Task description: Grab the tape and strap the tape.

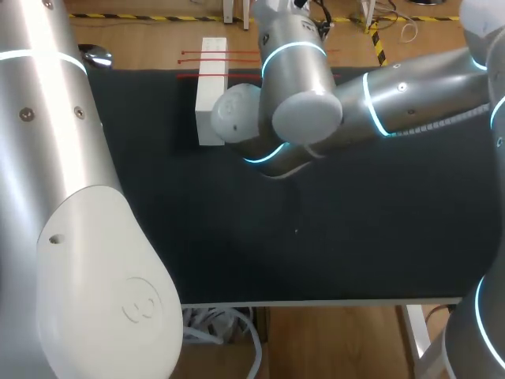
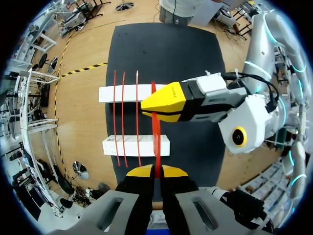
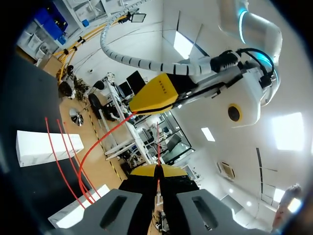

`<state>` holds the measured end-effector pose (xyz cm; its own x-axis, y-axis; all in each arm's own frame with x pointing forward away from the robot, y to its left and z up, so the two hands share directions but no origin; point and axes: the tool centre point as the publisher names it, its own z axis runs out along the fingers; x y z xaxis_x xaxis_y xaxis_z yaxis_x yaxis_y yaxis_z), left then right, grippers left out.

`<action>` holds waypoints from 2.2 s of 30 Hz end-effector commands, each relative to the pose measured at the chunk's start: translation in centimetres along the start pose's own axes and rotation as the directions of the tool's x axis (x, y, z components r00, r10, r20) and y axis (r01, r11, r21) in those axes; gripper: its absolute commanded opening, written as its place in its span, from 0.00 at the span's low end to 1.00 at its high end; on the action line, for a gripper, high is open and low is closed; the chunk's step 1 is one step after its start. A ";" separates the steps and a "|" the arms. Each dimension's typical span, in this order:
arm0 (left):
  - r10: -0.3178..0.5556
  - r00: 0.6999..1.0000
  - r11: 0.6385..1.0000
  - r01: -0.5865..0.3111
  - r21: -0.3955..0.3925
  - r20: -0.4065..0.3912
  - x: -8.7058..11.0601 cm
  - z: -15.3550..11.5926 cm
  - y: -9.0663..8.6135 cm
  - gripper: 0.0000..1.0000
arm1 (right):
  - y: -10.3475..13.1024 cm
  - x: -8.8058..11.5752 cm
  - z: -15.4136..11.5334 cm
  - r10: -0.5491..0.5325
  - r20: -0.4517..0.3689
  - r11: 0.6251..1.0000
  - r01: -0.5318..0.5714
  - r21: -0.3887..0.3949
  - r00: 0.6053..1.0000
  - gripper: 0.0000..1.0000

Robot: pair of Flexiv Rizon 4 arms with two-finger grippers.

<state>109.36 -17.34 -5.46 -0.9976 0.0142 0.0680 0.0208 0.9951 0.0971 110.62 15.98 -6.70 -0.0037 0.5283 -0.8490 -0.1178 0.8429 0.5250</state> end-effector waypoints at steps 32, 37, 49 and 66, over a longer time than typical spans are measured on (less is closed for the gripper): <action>0.000 1.000 1.000 0.000 -0.006 -0.007 -0.2 -0.3 -0.1 0.00 | 1.9 0.9 0.1 -0.034 0.005 0.999 0.035 -0.026 0.999 0.00; 0.000 1.000 1.000 0.000 -0.006 -0.007 -0.2 -0.3 -0.1 0.00 | 1.6 0.9 0.2 -0.038 0.005 0.999 0.038 -0.020 0.999 0.00; 0.000 1.000 1.000 0.000 -0.006 -0.007 -0.2 -0.3 -0.1 0.00 | 2.3 1.1 0.6 -0.030 0.007 0.999 0.030 -0.035 1.000 0.00; 0.000 1.000 1.000 0.000 -0.006 -0.007 -0.2 -0.3 -0.1 0.00 | 3.6 1.6 0.4 -0.020 -0.005 0.998 0.020 -0.063 1.000 0.00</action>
<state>109.36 -17.31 -5.46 -0.9976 0.0141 0.0681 0.0207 0.9950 0.0975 110.68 19.81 -6.31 -0.0037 0.5119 -0.8590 -0.1818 0.8444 0.5039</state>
